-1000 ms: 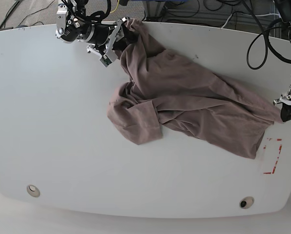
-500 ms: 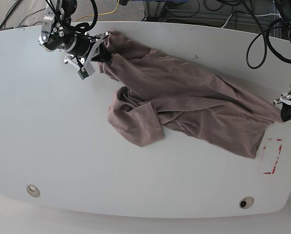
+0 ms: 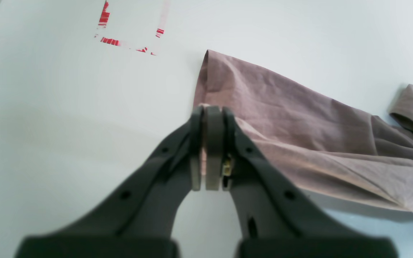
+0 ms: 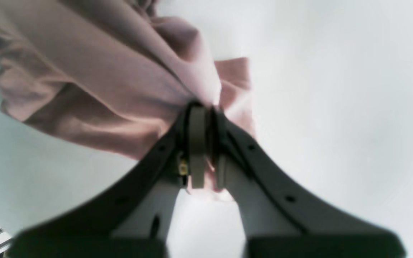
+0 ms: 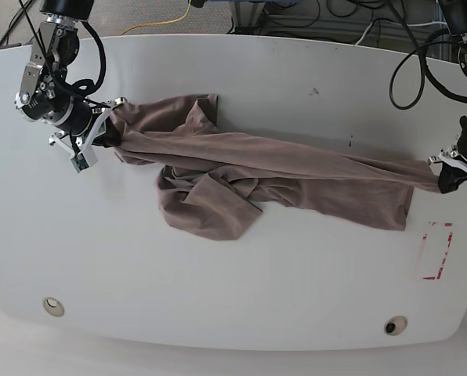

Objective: Layout the t-shirt on the table in an organized manner, then fold the t-shirt properly
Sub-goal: 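Stretch the t-shirt between both grippers, pulling them apart, then lift the held t-shirt high with both grippers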

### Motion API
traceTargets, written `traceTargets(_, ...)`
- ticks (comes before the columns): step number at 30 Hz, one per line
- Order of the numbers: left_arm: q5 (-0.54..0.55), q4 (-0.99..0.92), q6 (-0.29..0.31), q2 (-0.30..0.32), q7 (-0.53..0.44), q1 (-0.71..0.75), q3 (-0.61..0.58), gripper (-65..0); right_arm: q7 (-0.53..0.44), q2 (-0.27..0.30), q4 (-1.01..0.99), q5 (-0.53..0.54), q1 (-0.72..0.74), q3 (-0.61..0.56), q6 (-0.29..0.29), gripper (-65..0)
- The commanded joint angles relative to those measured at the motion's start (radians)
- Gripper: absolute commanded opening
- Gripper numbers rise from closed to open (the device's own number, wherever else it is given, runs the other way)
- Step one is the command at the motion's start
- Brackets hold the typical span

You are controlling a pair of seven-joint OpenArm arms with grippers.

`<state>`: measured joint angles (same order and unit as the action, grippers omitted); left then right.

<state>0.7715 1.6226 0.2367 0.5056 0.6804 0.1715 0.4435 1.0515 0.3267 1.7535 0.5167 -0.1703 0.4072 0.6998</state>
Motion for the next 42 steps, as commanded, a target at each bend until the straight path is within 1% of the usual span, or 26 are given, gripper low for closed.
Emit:
traceTargets(1, 0.006, 0.02, -0.001, 0.021, -0.029, -0.011, -0.005, -65.0, -0.014, 0.021, 0.01, 0.006, 0.024, 0.008, -0.002, -51.4)
traceTargets(4, 0.004, 0.031, -0.001, 0.02, -0.029, -0.011, -0.015, -65.0, -0.014, 0.022, 0.021, 0.006, 0.025, 0.009, -0.002, -37.1)
traceTargets(6, 0.004, 0.037, -0.001, 0.02, -0.029, -0.011, -0.016, -65.0, -0.014, 0.022, 0.046, 0.006, 0.021, 0.009, -0.002, -26.5)
traceTargets(8, 0.001, 0.041, -0.001, 0.011, -0.029, -0.011, -0.021, -65.0, -0.014, 0.019, 0.078, 0.007, 0.008, 0.009, -0.002, -18.1)
traceTargets(11, 0.001, 0.041, -0.001, 0.008, -0.029, -0.011, -0.03, -65.0, -0.014, 0.013, 0.128, 0.007, -0.028, 0.009, -0.002, -8.6)
traceTargets(14, 0.001, 0.041, -0.001, 0.008, -0.029, -0.011, -0.031, -65.0, -0.014, 0.01, 0.176, 0.015, -0.079, 0.006, -0.002, -1.6)
traceTargets(19, -0.001, 0.041, -0.001, 0.008, -0.029, -0.011, -0.031, -65.0, -0.014, -0.031, 0.21, 0.015, -0.16, 0.008, -0.002, -0.6)
traceTargets(25, -0.001, 0.041, -0.001, 0.008, -0.029, -0.011, -0.031, -65.0, -0.014, -0.044, 0.21, 0.013, -0.243, 0.009, -0.002, -0.6)
traceTargets(29, -0.001, 0.038, -0.001, 0.008, -0.029, -0.011, -0.031, -65.0, -0.015, -0.079, 0.21, 0.006, -0.266, 0.029, -0.002, -0.6)
traceTargets(32, -0.001, 0.038, -0.001, 0.006, -0.029, -0.011, -0.033, -65.0, -0.015, -0.119, 0.207, 0.006, -0.271, 0.095, -0.002, -0.6)
traceTargets(33, -0.001, 0.038, -0.001, 0.001, -0.029, -0.011, -0.033, -65.0, -0.015, -0.146, 0.207, 0.006, -0.268, 0.127, -0.002, -0.6)
traceTargets(36, -0.001, 0.038, -0.001, 0.001, -0.029, -0.014, -0.05, -65.0, -0.014, -0.202, 0.205, 0.006, -0.263, 0.2, -0.002, -0.6)
traceTargets(40, -0.001, 0.038, -0.001, 0.001, -0.029, -0.014, -0.055, -65.0, -0.007, -0.257, 0.205, 0.015, -0.24, 0.25, -0.002, -0.6)
traceTargets(42, -0.001, 0.038, -0.001, 0.001, -0.029, -0.014, -0.055, -65.0, 0.011, -0.286, 0.205, 0.015, -0.234, 0.266, -0.002, -0.6)
